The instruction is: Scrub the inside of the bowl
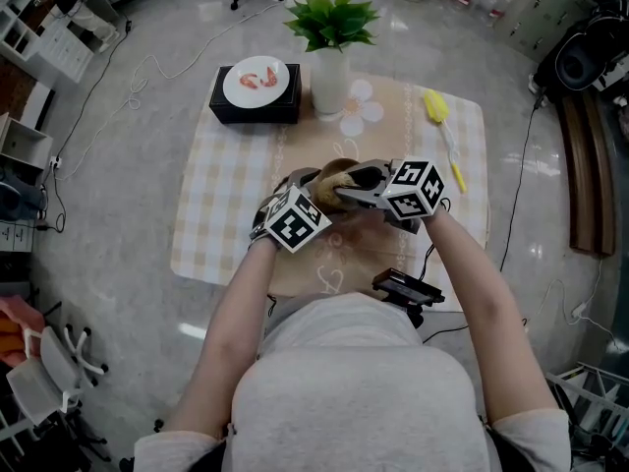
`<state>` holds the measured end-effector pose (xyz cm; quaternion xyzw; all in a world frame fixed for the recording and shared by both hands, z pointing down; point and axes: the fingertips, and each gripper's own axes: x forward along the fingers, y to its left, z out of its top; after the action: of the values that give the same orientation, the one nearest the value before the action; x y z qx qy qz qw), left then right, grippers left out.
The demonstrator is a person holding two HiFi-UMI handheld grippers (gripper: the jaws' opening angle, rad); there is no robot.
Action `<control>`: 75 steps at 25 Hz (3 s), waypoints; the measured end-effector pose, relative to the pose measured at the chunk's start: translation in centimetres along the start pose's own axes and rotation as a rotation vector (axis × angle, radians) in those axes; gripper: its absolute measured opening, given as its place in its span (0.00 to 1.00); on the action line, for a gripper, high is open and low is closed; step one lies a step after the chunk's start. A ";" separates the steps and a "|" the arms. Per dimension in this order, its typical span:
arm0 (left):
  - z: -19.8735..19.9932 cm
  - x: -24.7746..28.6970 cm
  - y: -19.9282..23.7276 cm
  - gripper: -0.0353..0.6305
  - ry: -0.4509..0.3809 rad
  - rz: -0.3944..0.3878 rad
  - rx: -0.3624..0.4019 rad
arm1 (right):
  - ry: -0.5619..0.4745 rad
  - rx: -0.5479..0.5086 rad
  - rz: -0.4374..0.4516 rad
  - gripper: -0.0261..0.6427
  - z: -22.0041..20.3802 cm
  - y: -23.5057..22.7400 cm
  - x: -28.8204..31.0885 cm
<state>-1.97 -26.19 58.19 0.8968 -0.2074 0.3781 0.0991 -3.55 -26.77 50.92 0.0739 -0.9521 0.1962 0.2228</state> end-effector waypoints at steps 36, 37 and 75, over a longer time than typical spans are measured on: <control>0.0 0.1 0.0 0.72 0.051 -0.019 0.005 | 0.461 -0.294 -0.177 0.19 -2.2 -5.3 -1.2; 0.0 0.1 0.0 0.72 0.051 -0.019 0.004 | 0.472 -0.290 -0.167 0.19 -2.3 -5.2 -1.4; -0.1 0.2 0.0 0.72 0.070 -0.011 0.000 | 0.346 -0.201 -0.232 0.19 -2.4 -4.0 2.3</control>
<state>-1.90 -26.18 58.35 0.8842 -0.1988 0.4085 0.1085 -3.72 -29.59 55.32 0.1255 -0.8996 0.0832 0.4100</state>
